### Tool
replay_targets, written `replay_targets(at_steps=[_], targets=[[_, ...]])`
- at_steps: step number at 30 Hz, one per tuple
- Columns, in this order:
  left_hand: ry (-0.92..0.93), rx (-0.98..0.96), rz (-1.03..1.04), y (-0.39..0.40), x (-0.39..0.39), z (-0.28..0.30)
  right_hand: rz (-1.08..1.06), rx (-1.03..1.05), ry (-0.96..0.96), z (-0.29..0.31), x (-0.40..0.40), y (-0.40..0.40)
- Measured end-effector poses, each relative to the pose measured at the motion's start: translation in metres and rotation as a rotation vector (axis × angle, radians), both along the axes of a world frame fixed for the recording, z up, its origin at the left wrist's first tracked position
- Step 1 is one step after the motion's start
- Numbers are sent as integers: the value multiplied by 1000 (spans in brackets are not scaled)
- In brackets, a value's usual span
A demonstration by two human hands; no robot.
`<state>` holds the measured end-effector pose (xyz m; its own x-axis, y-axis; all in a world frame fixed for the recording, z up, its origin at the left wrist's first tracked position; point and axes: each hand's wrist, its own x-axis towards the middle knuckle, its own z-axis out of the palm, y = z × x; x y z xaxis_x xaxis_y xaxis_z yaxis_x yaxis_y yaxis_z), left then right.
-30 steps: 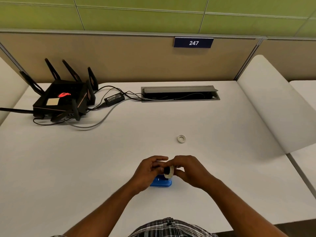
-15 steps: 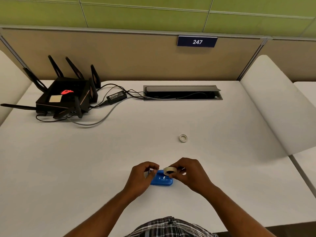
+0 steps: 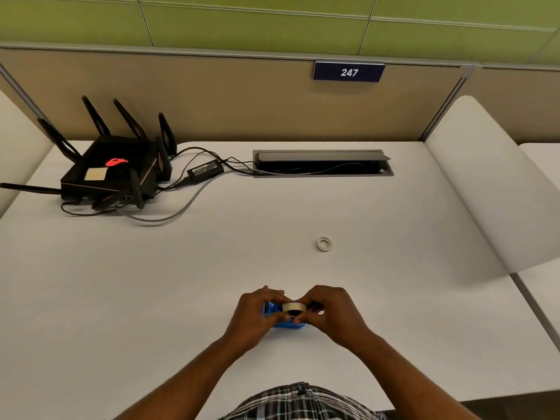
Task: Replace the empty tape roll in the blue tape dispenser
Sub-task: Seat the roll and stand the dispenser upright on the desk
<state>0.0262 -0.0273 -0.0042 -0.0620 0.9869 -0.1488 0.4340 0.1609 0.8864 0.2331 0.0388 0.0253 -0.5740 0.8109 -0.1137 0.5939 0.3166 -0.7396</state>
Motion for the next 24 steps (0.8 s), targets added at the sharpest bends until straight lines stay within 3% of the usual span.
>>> replay_targets(at_steps=[24], targets=[[-49,81,55,1,5,-1,-57,94,13,-4,0,-4]])
